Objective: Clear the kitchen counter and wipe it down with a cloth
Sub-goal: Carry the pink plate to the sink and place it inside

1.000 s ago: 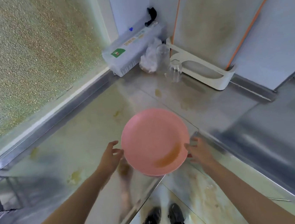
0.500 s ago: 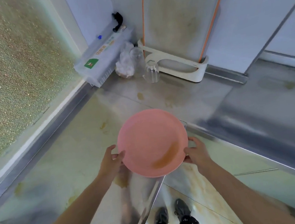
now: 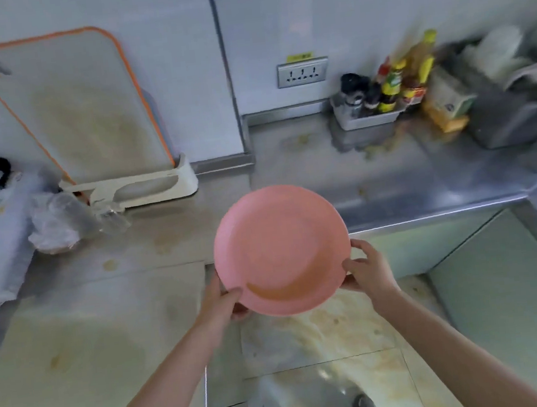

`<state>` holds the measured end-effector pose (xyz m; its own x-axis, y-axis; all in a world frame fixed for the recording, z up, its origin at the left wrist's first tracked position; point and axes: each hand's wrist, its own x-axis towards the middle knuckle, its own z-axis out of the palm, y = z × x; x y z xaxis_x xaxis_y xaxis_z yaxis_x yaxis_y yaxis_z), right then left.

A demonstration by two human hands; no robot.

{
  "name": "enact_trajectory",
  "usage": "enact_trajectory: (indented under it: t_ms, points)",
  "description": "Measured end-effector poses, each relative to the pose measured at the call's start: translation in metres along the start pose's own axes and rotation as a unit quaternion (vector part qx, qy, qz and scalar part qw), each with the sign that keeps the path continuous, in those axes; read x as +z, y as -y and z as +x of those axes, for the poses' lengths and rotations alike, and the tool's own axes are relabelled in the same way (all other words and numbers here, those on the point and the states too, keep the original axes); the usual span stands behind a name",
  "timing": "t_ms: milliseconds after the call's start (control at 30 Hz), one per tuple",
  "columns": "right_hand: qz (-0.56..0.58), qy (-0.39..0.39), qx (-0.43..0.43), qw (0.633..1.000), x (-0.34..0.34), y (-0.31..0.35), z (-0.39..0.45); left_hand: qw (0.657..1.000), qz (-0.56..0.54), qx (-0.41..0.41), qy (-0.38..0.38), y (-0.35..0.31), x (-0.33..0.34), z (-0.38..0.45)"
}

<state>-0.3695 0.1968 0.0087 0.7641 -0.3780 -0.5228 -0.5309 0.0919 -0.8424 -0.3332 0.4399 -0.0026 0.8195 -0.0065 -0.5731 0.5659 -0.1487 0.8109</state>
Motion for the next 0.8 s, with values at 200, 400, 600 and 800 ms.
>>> enact_trajectory:
  t_ms: [200,400,600,800]
  points:
    - [0.047,-0.093,-0.015,0.994,-0.163,-0.002,0.009,0.986,0.088,-0.014,0.142,-0.029,0.143,-0.006]
    - [0.079,-0.215,-0.018,0.973,-0.342,-0.039,0.003,0.935,0.233,0.015,0.266,-0.04,0.313,-0.037]
    - [0.165,-0.338,0.012,0.927,-0.495,-0.086,-0.019,0.912,0.25,0.035,0.325,-0.033,0.487,-0.068]
    - [0.242,-0.488,0.039,0.838,-0.603,-0.135,-0.038,0.821,0.392,0.125,0.396,-0.016,0.627,-0.084]
